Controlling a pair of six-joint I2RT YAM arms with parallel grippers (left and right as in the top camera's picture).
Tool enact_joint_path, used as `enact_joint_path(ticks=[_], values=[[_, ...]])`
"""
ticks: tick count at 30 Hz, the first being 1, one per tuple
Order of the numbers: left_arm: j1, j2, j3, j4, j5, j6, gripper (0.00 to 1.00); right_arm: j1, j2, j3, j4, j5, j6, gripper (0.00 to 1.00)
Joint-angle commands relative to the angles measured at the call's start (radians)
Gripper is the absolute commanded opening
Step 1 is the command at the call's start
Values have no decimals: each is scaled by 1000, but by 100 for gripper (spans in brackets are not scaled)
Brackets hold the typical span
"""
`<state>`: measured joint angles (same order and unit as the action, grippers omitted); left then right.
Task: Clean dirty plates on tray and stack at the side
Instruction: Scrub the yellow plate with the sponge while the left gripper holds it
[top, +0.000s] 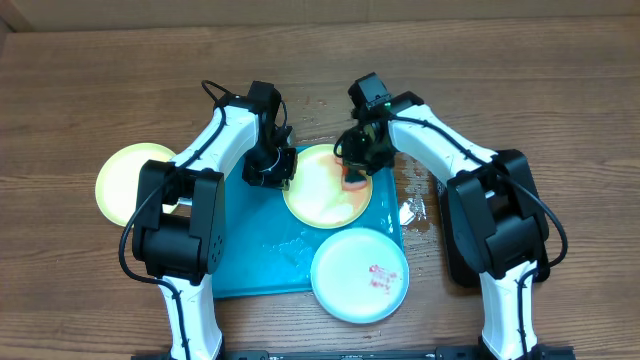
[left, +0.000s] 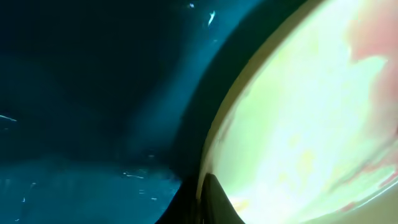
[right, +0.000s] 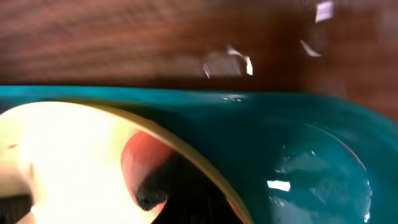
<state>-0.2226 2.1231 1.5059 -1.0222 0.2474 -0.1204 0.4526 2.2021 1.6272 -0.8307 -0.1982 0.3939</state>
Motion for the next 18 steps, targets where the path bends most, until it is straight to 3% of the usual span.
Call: enact_joint_path(ticks=[1, 10, 18], values=[[6, 40, -17, 6, -72, 10, 4, 7, 54, -22, 82, 171, -92, 4], [6, 40, -17, 6, -72, 17, 4, 124, 54, -22, 127, 167, -321, 4], [6, 40, -17, 6, -72, 16, 5, 200, 54, -22, 43, 83, -274, 4]])
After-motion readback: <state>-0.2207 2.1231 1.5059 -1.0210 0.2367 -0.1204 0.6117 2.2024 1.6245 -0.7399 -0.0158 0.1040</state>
